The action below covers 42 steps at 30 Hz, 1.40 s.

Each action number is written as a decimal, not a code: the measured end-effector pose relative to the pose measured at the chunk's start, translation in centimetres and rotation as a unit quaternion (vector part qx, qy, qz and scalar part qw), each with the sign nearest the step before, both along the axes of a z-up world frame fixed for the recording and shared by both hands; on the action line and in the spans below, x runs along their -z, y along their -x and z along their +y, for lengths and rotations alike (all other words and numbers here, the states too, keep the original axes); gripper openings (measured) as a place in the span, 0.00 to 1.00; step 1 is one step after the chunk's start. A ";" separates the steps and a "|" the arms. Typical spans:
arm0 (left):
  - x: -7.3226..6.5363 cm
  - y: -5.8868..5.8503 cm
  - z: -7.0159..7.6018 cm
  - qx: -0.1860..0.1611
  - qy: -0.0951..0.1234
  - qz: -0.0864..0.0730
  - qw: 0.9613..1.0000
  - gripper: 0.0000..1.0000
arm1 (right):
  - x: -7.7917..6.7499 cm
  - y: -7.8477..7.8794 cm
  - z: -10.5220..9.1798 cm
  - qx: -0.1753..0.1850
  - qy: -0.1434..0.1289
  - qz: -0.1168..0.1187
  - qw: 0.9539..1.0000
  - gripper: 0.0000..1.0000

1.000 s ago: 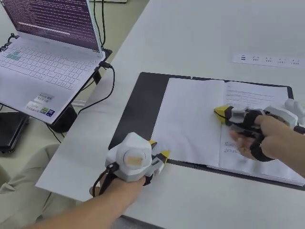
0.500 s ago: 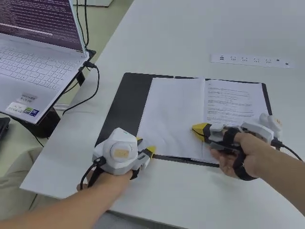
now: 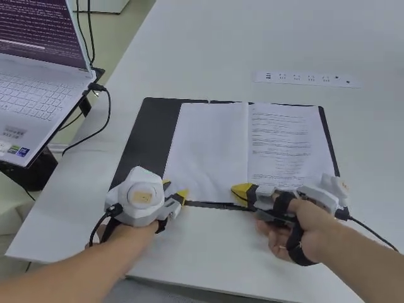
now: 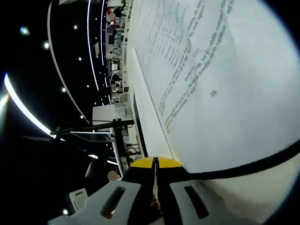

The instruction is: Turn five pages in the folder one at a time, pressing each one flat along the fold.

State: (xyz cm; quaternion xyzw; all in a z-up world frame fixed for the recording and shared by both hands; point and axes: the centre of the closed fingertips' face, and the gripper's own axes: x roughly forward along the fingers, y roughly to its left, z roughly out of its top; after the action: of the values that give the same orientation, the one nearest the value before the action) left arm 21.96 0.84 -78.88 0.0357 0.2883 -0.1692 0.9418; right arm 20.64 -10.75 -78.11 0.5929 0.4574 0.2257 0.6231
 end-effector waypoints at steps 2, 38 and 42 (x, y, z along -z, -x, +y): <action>0.0 0.0 0.0 -0.002 0.002 0.001 1.000 0.24 | 0.0 0.8 0.0 -0.004 0.000 0.003 1.000 0.00; -13.9 8.9 0.8 -0.022 0.071 -0.042 0.996 0.96 | -11.0 6.0 -17.0 -0.008 0.473 -0.329 0.818 0.79; -13.6 9.3 0.3 -0.017 0.066 -0.028 0.997 0.99 | -10.3 6.3 -17.5 -0.018 0.485 -0.335 0.807 0.92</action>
State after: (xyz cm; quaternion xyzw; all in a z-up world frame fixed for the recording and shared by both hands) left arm 12.65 1.18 -65.27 -0.0264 0.2506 -0.1707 0.9526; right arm 14.37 -28.24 -67.85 0.0923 0.2810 0.1703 0.9400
